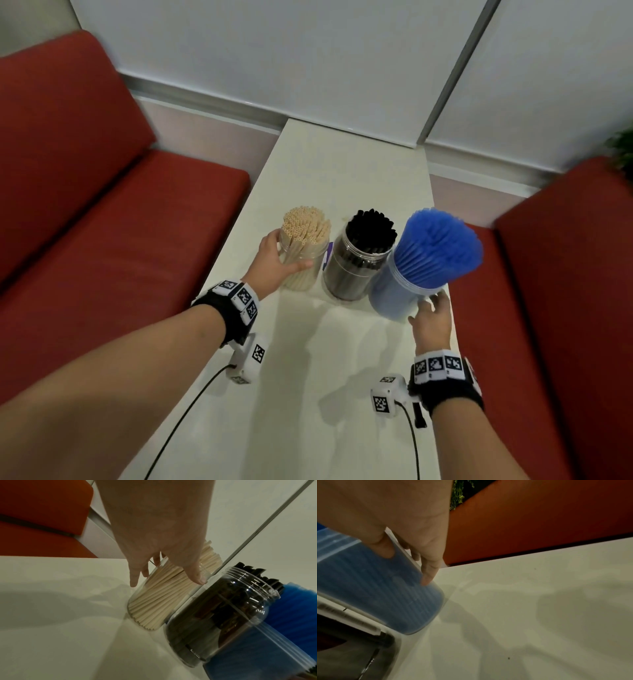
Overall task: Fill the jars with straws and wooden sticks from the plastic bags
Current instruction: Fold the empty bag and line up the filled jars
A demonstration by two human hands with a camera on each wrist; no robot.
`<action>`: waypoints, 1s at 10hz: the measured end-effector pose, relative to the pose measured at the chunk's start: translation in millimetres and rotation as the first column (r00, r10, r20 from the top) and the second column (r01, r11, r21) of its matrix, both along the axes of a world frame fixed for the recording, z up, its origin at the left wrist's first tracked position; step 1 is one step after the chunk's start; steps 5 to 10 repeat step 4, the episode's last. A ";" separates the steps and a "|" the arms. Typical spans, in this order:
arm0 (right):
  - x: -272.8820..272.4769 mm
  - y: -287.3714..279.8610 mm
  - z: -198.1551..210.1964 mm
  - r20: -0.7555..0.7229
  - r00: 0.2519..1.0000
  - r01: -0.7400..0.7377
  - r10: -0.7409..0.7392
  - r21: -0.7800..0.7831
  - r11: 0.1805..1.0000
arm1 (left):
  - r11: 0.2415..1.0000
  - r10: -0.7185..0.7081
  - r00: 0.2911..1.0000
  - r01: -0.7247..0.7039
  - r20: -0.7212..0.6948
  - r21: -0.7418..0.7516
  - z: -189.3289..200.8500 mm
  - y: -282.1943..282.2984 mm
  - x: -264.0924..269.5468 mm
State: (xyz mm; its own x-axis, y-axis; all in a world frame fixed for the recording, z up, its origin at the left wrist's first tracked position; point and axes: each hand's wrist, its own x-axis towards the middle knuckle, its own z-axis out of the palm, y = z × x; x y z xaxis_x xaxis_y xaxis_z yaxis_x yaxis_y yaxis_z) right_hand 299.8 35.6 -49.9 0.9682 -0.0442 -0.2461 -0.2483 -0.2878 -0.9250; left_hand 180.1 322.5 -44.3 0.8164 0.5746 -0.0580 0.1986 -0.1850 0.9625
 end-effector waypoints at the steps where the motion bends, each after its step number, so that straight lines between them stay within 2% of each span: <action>1: 2.1 3.2 -2.0 -0.008 1.000 -0.016 0.016 0.002 1.000 | 1.000 -0.002 1.000 0.002 0.006 0.011 1.2 -0.6 1.0; 2: 4.1 -2.7 -1.1 -0.001 0.996 -0.088 0.088 -0.033 0.996 | 0.999 -0.043 0.999 0.042 -0.001 -0.032 0.0 -0.3 0.7; 3: 6.1 -16.8 7.3 -0.086 0.979 -0.189 0.183 -0.077 0.979 | 0.991 -0.107 0.990 0.098 -0.093 -0.091 7.6 6.7 -2.1; 4: 12.3 -47.4 20.0 -0.200 0.968 -0.165 0.150 -0.060 0.985 | 0.995 -0.032 0.982 0.014 -0.188 -0.096 3.9 10.5 -29.9; 10: 12.3 -47.4 20.0 -0.200 0.968 -0.165 0.150 -0.060 0.985 | 0.995 -0.032 0.982 0.014 -0.188 -0.096 3.9 10.5 -29.9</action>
